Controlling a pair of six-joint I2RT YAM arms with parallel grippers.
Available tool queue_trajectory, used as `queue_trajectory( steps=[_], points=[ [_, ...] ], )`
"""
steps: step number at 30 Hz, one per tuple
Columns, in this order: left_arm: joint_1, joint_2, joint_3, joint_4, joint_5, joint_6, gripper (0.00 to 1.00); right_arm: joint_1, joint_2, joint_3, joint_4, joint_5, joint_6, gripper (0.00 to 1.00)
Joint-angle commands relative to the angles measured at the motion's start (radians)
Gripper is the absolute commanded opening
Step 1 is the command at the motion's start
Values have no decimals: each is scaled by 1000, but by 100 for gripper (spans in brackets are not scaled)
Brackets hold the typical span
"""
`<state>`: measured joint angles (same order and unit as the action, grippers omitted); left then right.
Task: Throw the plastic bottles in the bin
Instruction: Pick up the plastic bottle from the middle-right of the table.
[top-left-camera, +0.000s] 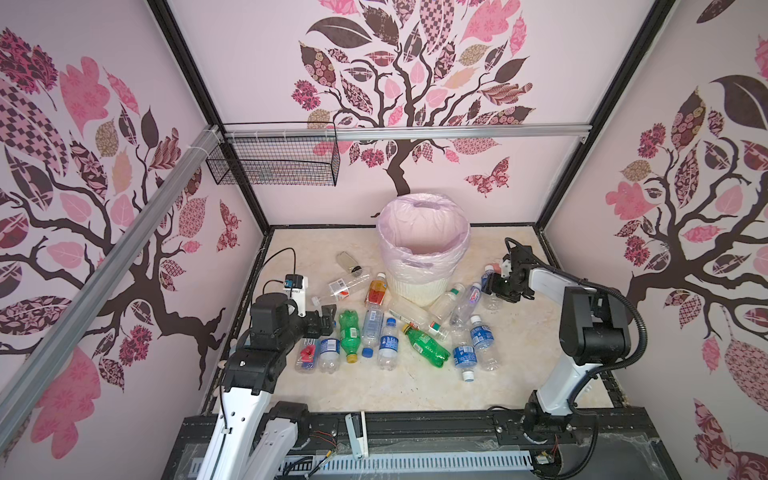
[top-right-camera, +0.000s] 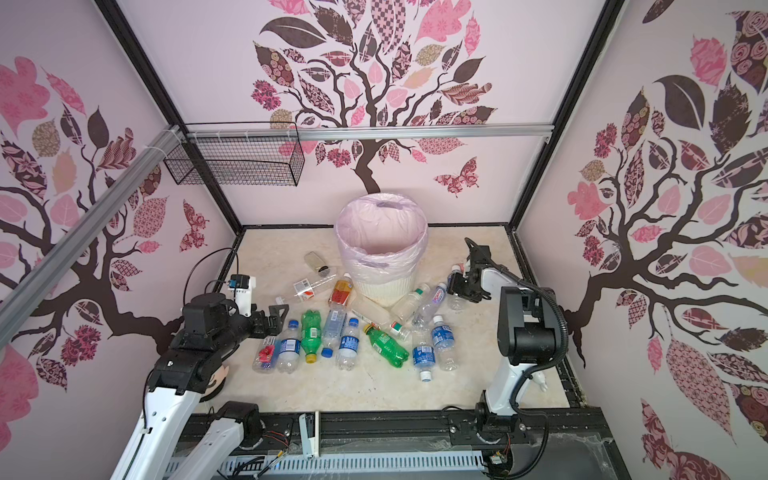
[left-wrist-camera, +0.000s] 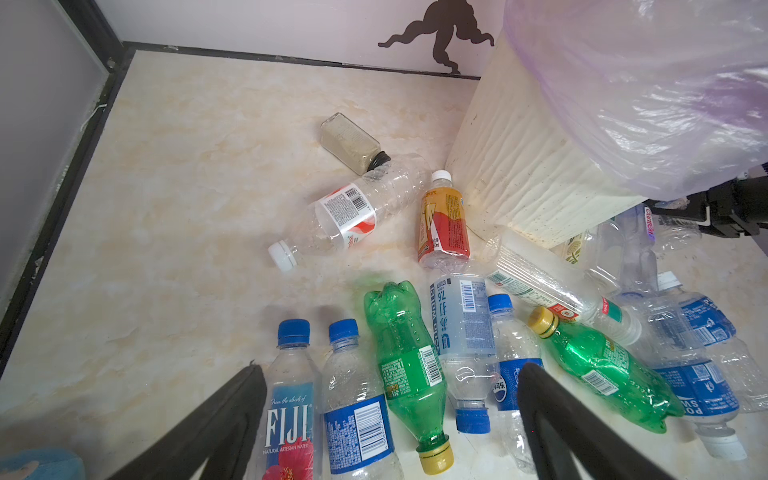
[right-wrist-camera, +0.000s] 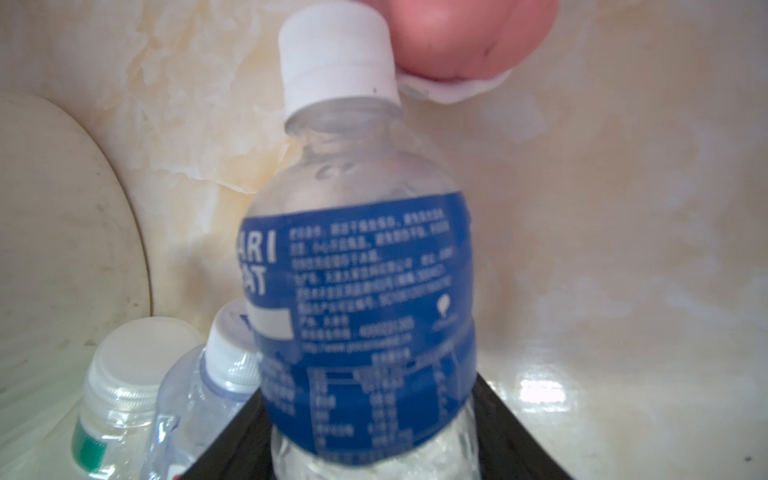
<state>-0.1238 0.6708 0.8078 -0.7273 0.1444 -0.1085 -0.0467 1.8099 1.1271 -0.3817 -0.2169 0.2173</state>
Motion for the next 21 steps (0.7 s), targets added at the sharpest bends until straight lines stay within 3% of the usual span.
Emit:
queue_trajectory(
  steps=[1, 15, 21],
  points=[
    [4, 0, 9, 11, 14, -5, 98, 8, -33, 25, -66, 28, 4, 59],
    [4, -2, 3, 8, 15, -9, 98, 8, -245, 140, -198, 8, -16, 58],
    [4, -5, -4, 8, 14, -14, 98, 9, -344, 220, -220, -80, -8, 57]
  ],
)
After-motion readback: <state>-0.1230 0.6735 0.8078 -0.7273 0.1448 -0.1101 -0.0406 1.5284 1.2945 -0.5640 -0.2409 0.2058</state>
